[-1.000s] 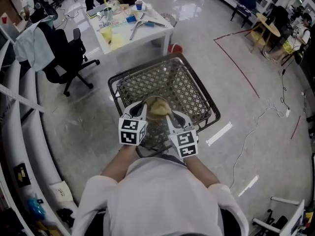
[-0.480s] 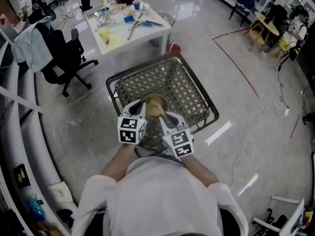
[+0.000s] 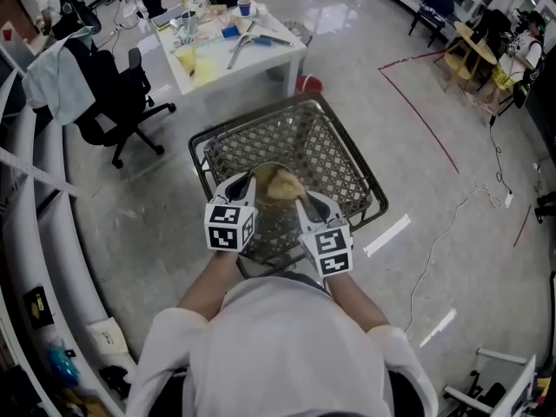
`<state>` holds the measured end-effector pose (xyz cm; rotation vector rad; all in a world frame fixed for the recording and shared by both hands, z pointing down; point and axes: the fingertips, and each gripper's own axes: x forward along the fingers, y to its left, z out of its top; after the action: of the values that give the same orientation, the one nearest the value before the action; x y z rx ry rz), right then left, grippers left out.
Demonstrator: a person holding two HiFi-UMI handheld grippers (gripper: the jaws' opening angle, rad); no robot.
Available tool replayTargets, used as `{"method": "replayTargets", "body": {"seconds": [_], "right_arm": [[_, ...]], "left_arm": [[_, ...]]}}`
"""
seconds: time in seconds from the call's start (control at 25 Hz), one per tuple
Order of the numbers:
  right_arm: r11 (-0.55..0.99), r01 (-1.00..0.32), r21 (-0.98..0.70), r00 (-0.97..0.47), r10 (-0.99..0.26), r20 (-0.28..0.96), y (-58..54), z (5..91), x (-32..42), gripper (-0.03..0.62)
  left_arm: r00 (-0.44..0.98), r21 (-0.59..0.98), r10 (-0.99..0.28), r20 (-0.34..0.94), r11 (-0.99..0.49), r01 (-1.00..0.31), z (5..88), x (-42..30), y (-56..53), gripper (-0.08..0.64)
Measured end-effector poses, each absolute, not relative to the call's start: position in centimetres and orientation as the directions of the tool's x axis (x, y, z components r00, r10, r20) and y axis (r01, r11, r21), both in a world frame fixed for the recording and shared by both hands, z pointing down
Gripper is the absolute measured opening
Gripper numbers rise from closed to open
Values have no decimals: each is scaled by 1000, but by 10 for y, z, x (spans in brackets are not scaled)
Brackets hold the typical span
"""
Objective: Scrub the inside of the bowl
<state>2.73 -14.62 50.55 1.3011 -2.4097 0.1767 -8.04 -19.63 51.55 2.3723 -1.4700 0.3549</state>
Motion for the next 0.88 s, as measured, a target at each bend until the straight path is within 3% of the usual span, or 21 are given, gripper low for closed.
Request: {"method": "replayTargets", "body": {"seconds": [0.4, 0.88], "right_arm": [[632, -774, 43, -553, -708, 439, -130, 523, -2, 69], [564, -825, 44, -501, -765, 405, -142, 511, 21, 69]], "left_arm": [[451, 153, -808, 378, -426, -892, 515, -72, -193, 43], [452, 184, -806, 383, -413, -892, 522, -79, -186, 43]]}}
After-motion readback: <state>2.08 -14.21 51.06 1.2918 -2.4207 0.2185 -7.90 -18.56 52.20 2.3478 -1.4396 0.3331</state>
